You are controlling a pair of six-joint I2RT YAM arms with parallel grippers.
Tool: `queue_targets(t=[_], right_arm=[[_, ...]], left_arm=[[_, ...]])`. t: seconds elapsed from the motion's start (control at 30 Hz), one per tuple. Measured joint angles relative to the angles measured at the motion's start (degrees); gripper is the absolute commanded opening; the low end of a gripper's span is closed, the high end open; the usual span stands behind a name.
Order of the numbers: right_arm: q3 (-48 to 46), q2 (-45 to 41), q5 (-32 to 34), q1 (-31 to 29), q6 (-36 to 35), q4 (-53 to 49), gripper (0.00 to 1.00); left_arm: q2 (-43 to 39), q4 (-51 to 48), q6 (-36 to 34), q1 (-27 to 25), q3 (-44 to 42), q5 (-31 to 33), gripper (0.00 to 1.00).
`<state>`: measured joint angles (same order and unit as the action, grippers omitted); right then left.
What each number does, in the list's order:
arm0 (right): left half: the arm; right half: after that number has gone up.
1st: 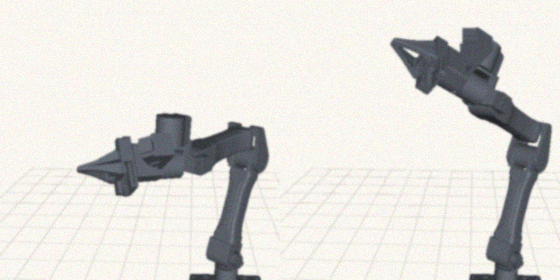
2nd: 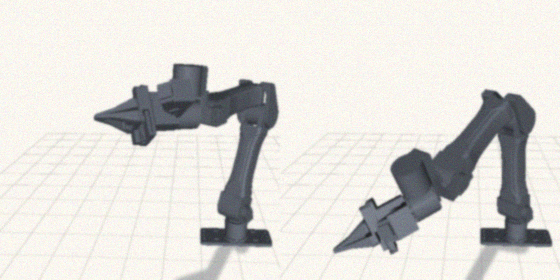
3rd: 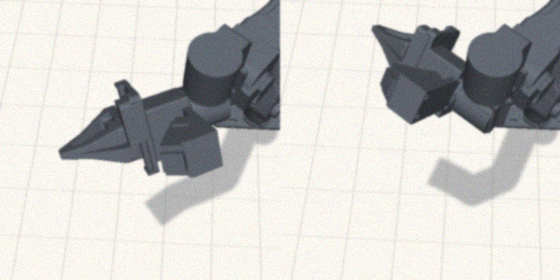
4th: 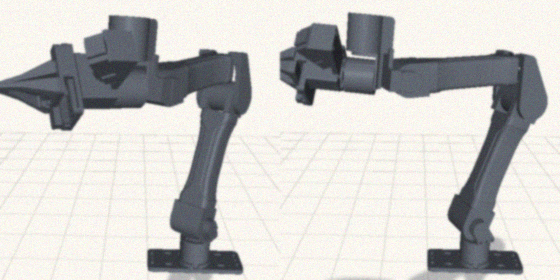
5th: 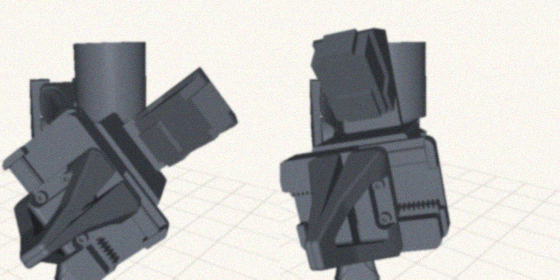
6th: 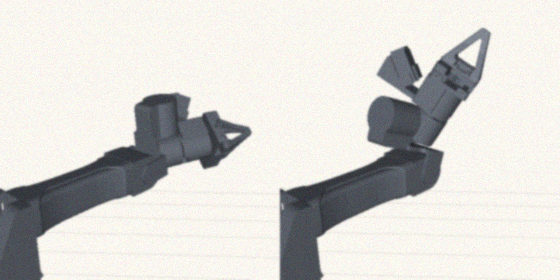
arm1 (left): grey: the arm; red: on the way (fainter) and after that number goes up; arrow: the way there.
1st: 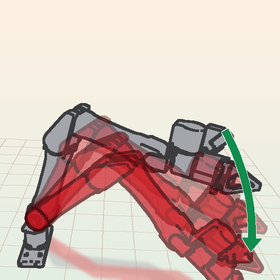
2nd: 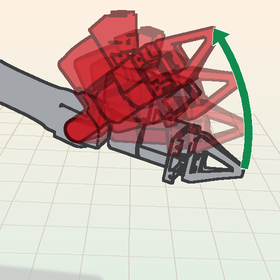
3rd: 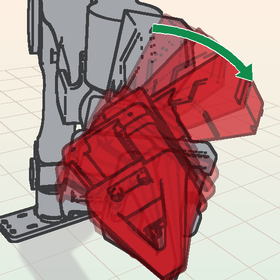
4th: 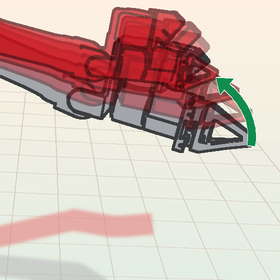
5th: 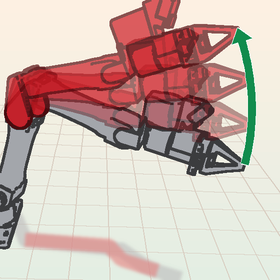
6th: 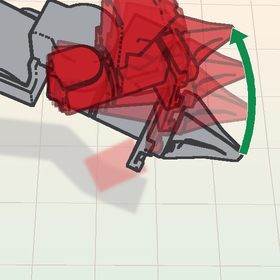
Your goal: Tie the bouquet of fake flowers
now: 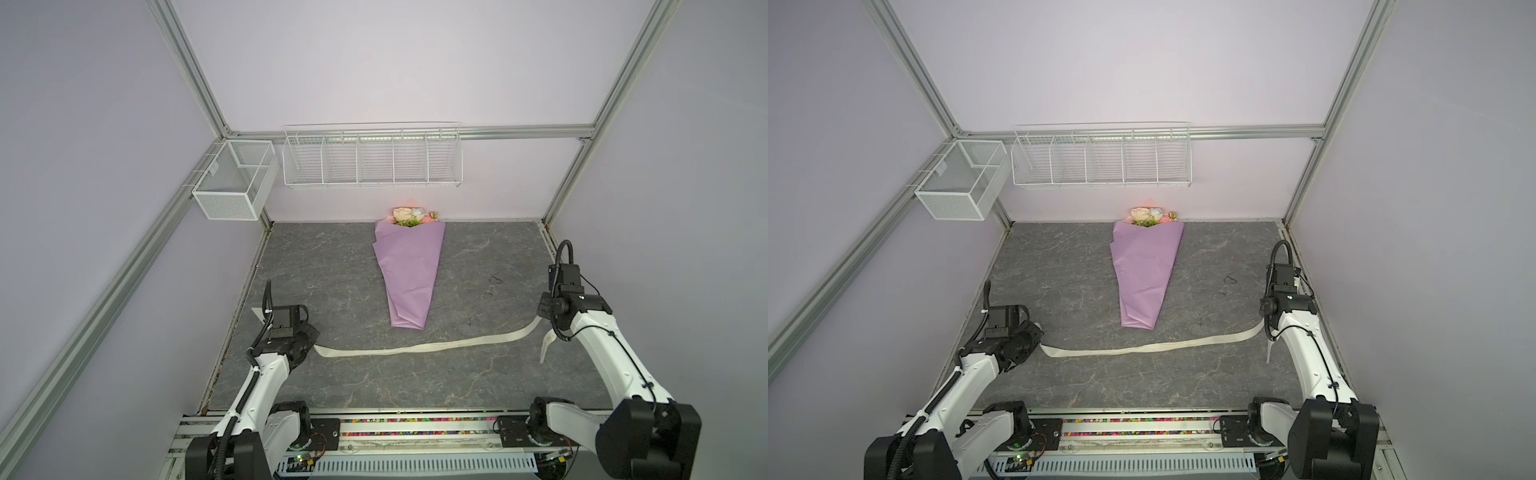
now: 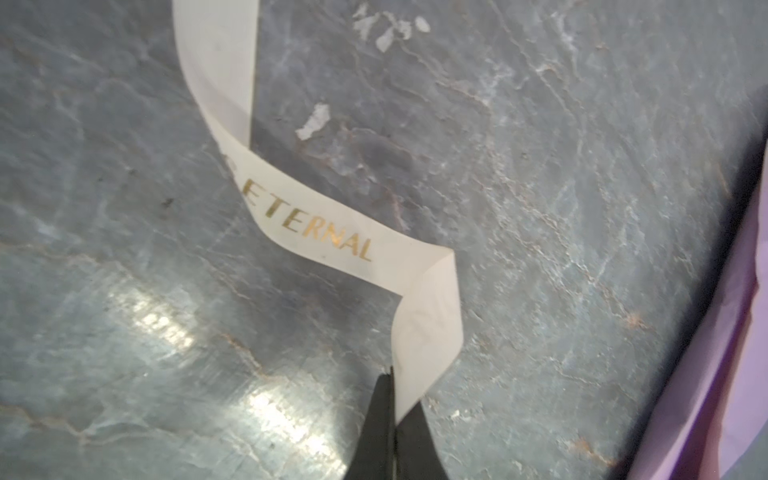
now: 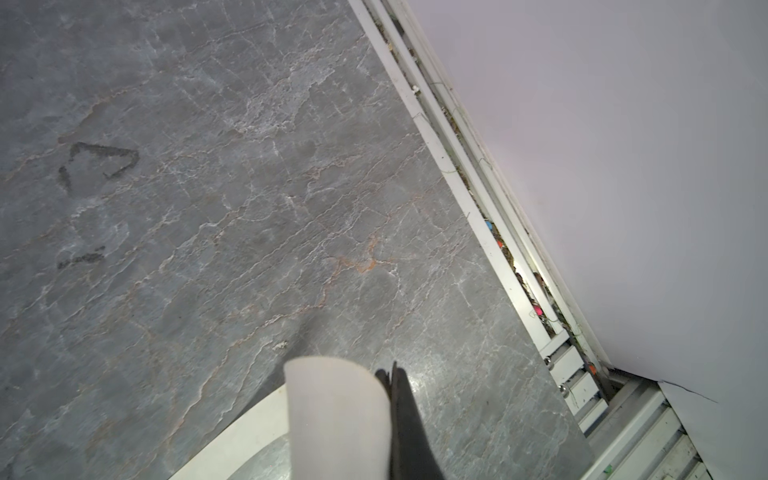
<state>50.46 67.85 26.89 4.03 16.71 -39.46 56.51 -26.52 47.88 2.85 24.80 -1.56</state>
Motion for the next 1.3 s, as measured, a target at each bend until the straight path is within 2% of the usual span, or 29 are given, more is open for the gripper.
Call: queue_targets(t=[0.17,0.37,0.53,0.6,0.7,0.8,0.87,0.97,1.13,1.3], right_arm=[[-0.15,3.67,-1.20,0.00,0.00,0.70,0.06],[-0.28,9.55,2.14,0.00,-0.92,1.79,0.08],[-0.09,14.05,7.41,-0.04,-2.45,2.82,0.19],[0.52,15.78,7.72,-0.04,-2.64,3.37,0.27],[2.08,17.77,2.93,0.09,-1.79,3.58,0.43],[2.27,16.96,-5.27,0.11,-0.13,3.93,0.56],[1.62,14.38,-10.03,0.11,1.42,4.22,0.61],[-1.03,6.56,-15.78,0.11,3.52,4.50,0.64],[-7.02,-3.87,-19.93,0.39,7.32,4.46,0.65],[-15.08,-6.75,-23.28,3.56,11.74,5.18,0.62]], left_arm=[[0.90,0.63,-0.90,9.03,-0.15,0.15,0.00],[4.92,-0.79,-3.52,13.86,6.14,1.14,0.00],[8.02,-1.36,-6.01,14.84,12.17,-0.55,0.00],[8.59,-1.55,-6.75,14.84,12.59,-1.60,0.00],[8.44,-2.95,-7.32,14.84,12.07,-2.12,0.00],[6.88,-4.31,-8.09,14.84,11.61,-1.90,0.00],[5.27,-5.20,-8.50,14.84,11.56,-1.70,0.00],[2.67,-5.95,-9.27,14.84,11.58,-1.42,0.00],[0.85,-7.69,-10.29,14.84,11.58,-1.29,0.00],[0.70,-8.81,-10.78,14.84,11.58,-1.38,0.00]])
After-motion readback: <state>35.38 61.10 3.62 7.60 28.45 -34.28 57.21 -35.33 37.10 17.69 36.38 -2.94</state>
